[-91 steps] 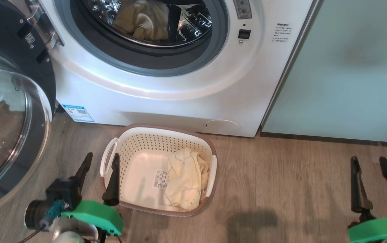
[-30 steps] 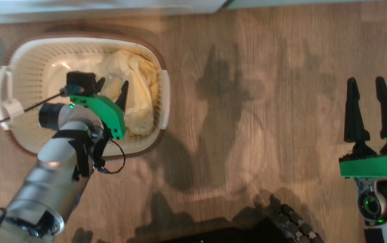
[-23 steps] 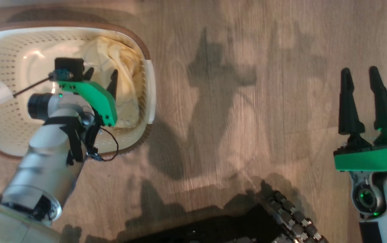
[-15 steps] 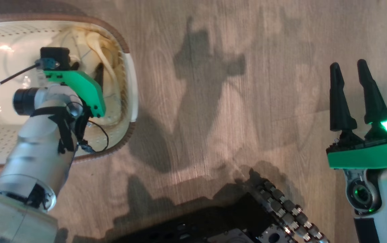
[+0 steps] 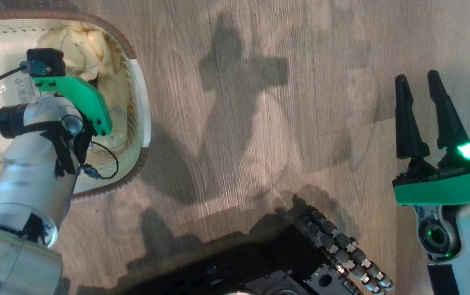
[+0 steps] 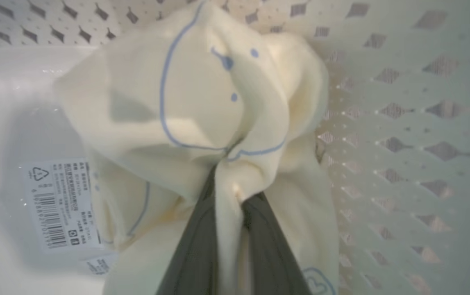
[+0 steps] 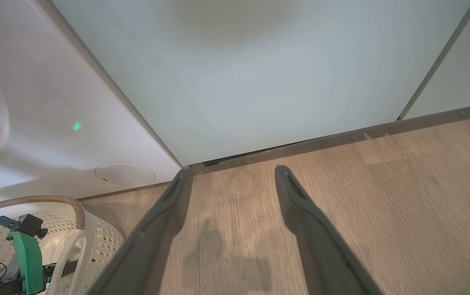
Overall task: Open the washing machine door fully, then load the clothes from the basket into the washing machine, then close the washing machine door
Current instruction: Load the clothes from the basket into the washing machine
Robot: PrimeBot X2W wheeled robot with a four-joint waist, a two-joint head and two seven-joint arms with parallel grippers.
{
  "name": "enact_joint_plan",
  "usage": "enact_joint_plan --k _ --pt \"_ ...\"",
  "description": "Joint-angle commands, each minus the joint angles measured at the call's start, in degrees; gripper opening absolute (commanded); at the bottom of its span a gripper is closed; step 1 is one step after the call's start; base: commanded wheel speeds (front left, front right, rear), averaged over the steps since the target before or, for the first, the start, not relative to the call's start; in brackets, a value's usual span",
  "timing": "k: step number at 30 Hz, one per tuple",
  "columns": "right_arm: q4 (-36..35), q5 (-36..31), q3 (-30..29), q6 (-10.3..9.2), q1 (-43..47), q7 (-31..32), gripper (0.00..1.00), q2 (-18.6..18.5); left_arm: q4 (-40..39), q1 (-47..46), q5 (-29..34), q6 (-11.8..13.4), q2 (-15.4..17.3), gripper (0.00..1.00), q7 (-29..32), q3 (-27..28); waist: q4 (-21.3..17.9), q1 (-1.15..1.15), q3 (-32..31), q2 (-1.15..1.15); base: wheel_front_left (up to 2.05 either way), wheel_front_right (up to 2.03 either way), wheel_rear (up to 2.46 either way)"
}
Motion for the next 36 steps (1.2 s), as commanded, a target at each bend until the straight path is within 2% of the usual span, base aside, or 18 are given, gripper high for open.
enact_joint_plan --k 1,6,25,28,36 --pt "-1.4 0.4 0.6 -0.16 0.9 -0.5 1.00 -0.7 0.1 0.6 -0.4 0.4 1.3 0.00 0.3 0.6 0.1 0.00 0.0 0.00 0.00 0.00 0.00" --pt "-1.5 0.3 -0.2 -0.16 0.7 -0.5 1.00 -0.7 0.5 0.4 -0.7 1.0 0.7 0.00 -0.7 0.6 1.4 0.00 -0.4 0.00 0.00 0.00 0.00" --pt "-1.3 -4.1 -4.8 -0.16 1.4 -0.5 1.00 -0.7 -1.6 3.8 -0.1 -1.1 -2.8 0.00 -8.5 -1.2 10.5 0.00 -8.2 0.00 0.00 0.00 0.00" --pt "-1.2 -5.3 -5.6 -0.16 1.8 -0.5 1.00 -0.7 -4.0 5.1 0.6 -0.9 -2.6 0.00 -8.8 -1.0 12.1 0.00 -10.2 0.00 0.00 0.00 0.00" --pt "-1.0 -8.7 -8.3 -0.16 3.9 -0.5 1.00 -0.7 -19.3 12.4 4.5 2.4 -1.2 0.00 -8.9 3.8 16.0 0.00 -15.7 0.00 0.00 0.00 0.00"
